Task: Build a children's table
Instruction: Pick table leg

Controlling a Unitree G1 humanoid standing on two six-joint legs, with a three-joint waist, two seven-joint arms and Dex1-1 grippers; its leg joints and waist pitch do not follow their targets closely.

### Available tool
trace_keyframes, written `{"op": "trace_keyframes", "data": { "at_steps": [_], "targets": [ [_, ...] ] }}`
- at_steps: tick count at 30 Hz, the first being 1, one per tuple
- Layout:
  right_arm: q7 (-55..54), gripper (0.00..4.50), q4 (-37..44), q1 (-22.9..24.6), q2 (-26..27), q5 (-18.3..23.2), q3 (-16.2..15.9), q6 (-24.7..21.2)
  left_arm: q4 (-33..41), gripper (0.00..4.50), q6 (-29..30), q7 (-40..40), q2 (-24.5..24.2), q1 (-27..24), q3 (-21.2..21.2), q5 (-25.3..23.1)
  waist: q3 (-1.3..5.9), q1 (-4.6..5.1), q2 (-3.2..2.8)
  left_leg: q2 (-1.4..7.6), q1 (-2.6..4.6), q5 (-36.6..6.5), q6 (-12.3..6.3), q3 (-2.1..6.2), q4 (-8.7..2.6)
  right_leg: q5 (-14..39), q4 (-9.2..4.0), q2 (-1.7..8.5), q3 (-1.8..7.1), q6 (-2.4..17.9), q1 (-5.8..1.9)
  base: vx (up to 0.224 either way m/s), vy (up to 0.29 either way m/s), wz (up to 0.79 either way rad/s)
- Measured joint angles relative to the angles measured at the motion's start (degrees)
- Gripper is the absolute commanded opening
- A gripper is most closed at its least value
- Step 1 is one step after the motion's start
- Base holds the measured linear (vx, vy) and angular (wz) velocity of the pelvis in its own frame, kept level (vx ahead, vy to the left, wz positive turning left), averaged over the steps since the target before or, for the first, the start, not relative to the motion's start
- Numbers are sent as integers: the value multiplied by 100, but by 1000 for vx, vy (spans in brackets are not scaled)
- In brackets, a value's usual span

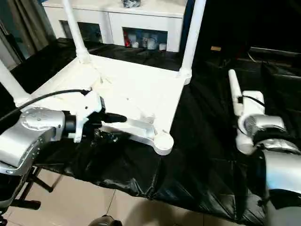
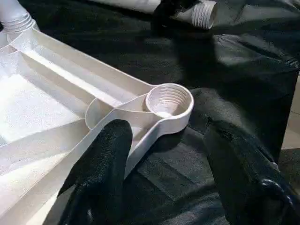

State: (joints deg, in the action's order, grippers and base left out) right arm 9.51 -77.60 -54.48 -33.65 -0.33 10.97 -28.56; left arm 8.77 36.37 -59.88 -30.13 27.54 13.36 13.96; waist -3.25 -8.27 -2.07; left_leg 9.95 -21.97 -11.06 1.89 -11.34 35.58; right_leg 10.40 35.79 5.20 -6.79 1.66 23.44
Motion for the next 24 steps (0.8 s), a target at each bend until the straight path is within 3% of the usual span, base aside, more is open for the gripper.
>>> {"op": "trace_keyframes", "data": {
  "at_steps": [3,6,12,16,19,24],
  "targets": [
    [83,274,0,38,-29,32,51,-81,-1,282,9,-9,-4,5,0,10,-6,5,39,2,0,0,0,1,12,0,6,1,1,0,-1,0,0,0],
    [98,235,-1,44,-29,57,62,-120,-5,282,12,-58,-24,22,0,11,-23,8,72,2,1,0,0,0,18,-1,12,3,1,0,-1,0,0,0],
    [92,191,-1,45,-31,57,94,-129,-126,282,-95,-39,-34,137,0,4,-32,2,97,2,-1,0,0,0,18,-1,13,3,1,0,-1,0,0,0],
    [60,182,-1,62,-44,74,158,-120,-213,282,-306,19,111,169,-1,-1,-32,1,100,2,-2,0,0,0,18,-1,13,4,1,0,-1,0,0,0],
    [-44,182,19,79,-122,190,303,-75,-485,282,-485,111,354,220,11,-20,-26,10,30,0,-1,-1,0,-2,27,-2,12,6,4,1,-7,0,0,0],
    [-39,182,42,182,-241,359,533,41,-993,282,-581,742,1012,492,13,-126,-19,9,19,1,2,0,0,1,33,-3,15,6,2,2,-17,0,0,0]
  ]
}}
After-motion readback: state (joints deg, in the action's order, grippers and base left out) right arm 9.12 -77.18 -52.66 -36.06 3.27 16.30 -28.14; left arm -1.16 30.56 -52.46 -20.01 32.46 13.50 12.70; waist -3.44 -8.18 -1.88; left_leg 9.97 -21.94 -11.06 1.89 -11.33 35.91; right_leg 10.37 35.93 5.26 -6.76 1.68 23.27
